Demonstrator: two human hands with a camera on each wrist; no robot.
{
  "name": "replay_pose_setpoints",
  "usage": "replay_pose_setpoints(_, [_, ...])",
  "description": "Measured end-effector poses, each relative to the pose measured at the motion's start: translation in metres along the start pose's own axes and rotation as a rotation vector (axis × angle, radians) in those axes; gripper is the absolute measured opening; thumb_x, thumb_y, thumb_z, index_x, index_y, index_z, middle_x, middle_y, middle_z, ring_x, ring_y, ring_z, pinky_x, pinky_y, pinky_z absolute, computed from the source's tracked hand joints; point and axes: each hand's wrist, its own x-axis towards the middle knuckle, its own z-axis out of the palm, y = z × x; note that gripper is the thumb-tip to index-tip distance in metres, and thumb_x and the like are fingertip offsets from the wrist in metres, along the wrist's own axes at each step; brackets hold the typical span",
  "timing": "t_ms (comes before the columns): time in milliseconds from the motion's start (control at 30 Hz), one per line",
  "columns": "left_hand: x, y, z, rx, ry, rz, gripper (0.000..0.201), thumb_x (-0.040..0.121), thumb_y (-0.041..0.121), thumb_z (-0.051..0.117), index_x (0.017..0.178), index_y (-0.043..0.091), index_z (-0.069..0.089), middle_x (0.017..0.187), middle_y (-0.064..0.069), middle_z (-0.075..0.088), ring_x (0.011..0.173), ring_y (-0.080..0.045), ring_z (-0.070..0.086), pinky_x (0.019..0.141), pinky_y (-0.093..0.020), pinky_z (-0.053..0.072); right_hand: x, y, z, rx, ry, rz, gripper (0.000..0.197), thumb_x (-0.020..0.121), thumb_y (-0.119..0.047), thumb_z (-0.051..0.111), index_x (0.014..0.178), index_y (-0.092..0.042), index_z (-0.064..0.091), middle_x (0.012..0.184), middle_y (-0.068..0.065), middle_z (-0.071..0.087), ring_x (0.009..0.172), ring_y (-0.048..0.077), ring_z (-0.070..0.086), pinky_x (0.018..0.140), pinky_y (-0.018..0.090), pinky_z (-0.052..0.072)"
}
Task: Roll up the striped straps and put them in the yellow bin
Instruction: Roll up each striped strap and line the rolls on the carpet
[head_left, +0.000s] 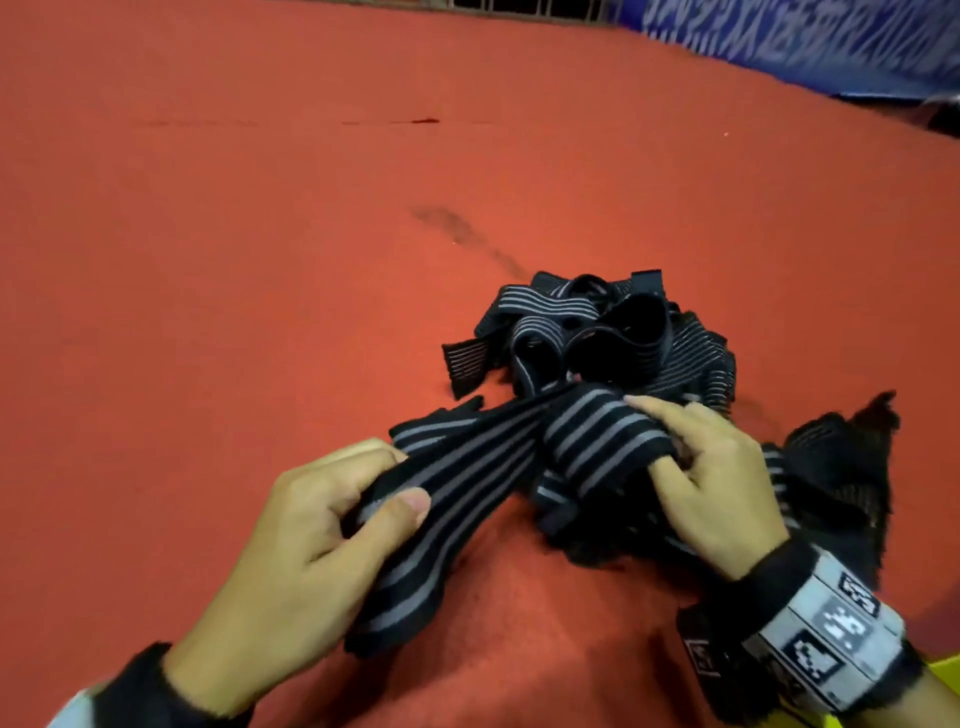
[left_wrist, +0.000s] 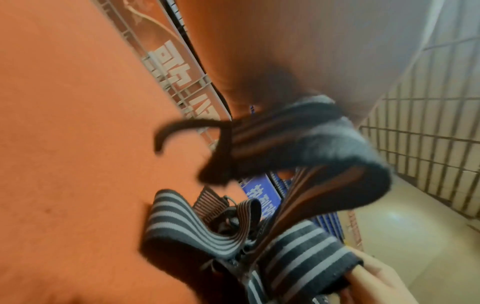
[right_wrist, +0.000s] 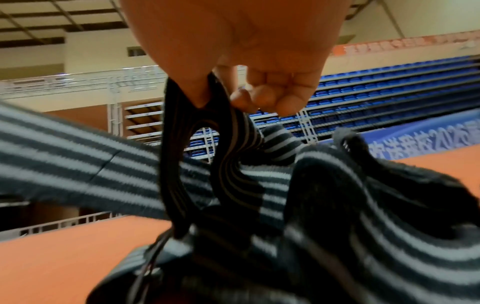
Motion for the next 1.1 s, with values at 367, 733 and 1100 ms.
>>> replay_pose_setpoints(367, [-0.059, -0.019, -0.024, 0.184, 0.172, 0.082, 0.044, 0.078, 0.048, 0.05, 0.066, 0.005, 0.049, 0.057, 0.006, 0.04, 0.054, -0.009, 0.039, 0.054, -0.035, 0.035, -0.052, 0.023, 0.048, -0.131, -0.238, 0.093, 0.081, 0.059, -0.043, 0.059, 0.136, -0.03, 0.037, 0.117, 0.005, 0.046, 0.112, 0.027, 0.051, 0.099, 0.043, 0.045])
replay_pose_setpoints(733, [-0.088, 0.096, -0.044, 0.329, 0.294, 0.175, 0.043, 0.074, 0.043, 0.054, 0.065, 0.001, 0.047, 0.057, 0.007, 0.039, 0.052, -0.007, 0.036, 0.049, -0.028, 0.03, -0.045, -0.007, 0.006, -0.072, -0.307, 0.135, 0.041, 0.095, -0.041, 0.038, 0.131, -0.022, 0.047, 0.131, 0.012, 0.056, 0.119, 0.031, 0.052, 0.096, 0.038, 0.042])
replay_pose_setpoints(1100, [-0.079, 0.163, -0.043, -0.01, 0.328, 0.096, 0.02, 0.075, 0.023, 0.057, 0.075, 0.005, 0.064, 0.068, -0.003, 0.064, 0.061, -0.014, 0.055, 0.054, -0.021, 0.044, -0.08, -0.062, 0.001, -0.091, -0.429, -0.066, 0.117, 0.06, -0.071, 0.067, 0.152, -0.033, 0.007, 0.159, 0.007, 0.006, 0.145, 0.032, 0.009, 0.117, 0.048, 0.019])
